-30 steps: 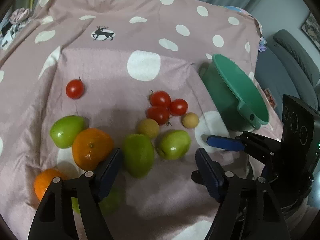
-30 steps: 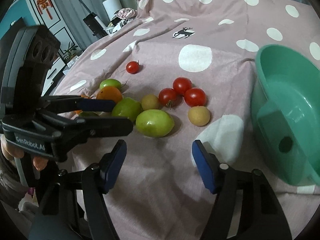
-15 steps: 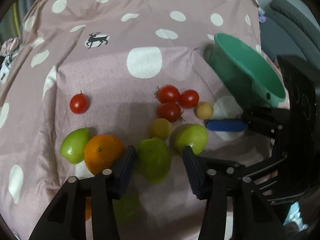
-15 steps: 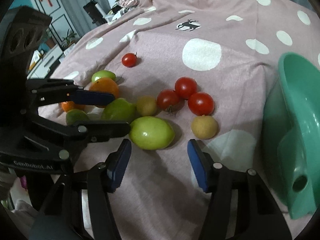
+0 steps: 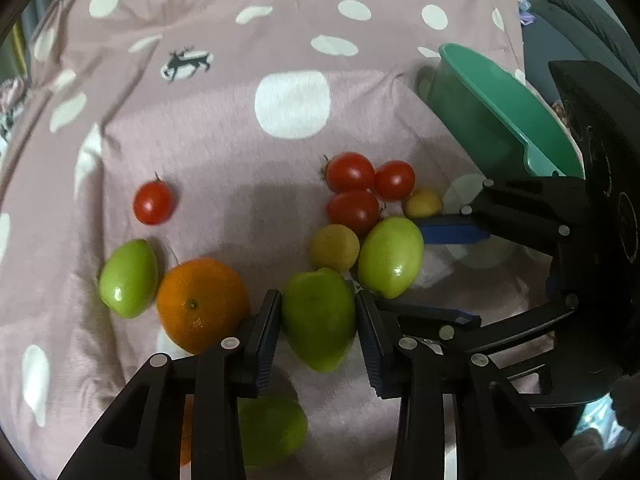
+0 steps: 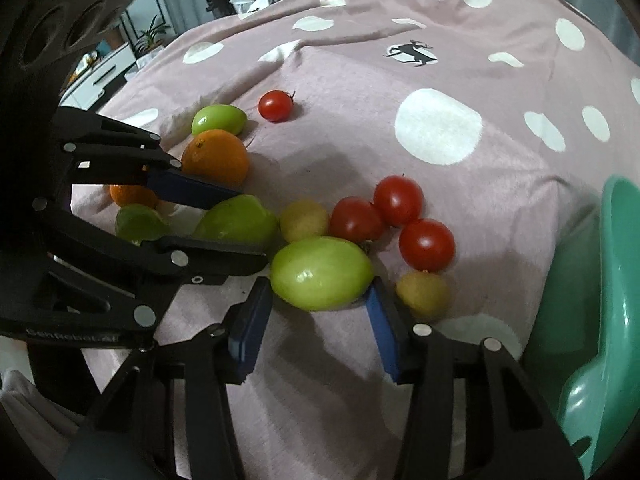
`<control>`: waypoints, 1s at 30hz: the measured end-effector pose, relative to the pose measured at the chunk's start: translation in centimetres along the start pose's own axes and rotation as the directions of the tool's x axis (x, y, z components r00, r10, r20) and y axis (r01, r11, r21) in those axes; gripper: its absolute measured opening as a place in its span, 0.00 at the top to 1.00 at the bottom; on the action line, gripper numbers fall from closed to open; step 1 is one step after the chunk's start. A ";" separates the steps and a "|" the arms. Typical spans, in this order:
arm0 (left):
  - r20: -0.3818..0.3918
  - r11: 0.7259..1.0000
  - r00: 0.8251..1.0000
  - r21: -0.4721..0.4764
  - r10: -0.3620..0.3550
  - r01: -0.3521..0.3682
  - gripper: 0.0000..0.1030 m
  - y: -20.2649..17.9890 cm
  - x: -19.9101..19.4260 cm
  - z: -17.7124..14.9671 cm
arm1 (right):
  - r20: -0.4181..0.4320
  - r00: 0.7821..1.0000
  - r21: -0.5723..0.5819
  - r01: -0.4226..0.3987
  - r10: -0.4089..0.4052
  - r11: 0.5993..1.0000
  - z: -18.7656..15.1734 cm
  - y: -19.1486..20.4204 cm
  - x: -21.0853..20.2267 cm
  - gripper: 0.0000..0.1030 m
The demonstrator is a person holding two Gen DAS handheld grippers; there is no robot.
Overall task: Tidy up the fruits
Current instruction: 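Grasp a green plum with the left tool while the right tool grasps another green plum, then carry both green plums over the green bowl and open both tools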
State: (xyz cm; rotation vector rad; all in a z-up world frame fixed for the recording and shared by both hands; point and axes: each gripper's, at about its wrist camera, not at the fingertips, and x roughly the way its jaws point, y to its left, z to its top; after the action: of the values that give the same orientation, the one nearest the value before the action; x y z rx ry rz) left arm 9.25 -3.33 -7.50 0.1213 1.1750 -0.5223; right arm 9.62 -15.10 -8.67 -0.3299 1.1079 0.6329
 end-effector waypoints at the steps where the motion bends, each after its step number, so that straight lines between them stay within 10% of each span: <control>1: 0.001 1.000 1.000 -0.005 -0.002 0.002 0.62 0.1 0.0 0.0 | -0.001 1.000 -0.003 0.001 -0.001 1.000 0.1 0.0 0.0 0.53; 30: 0.215 0.996 0.977 -0.079 -0.015 0.032 0.63 -1.8 -5.9 -0.5 | 0.284 0.959 0.237 -0.077 0.006 0.969 -4.8 -2.0 -9.0 0.56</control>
State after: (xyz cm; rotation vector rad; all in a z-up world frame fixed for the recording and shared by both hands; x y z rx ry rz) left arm 6.35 -2.84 -2.04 -0.0197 0.9866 -0.4943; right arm 4.75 -22.05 -2.68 -0.0001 0.9078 0.5527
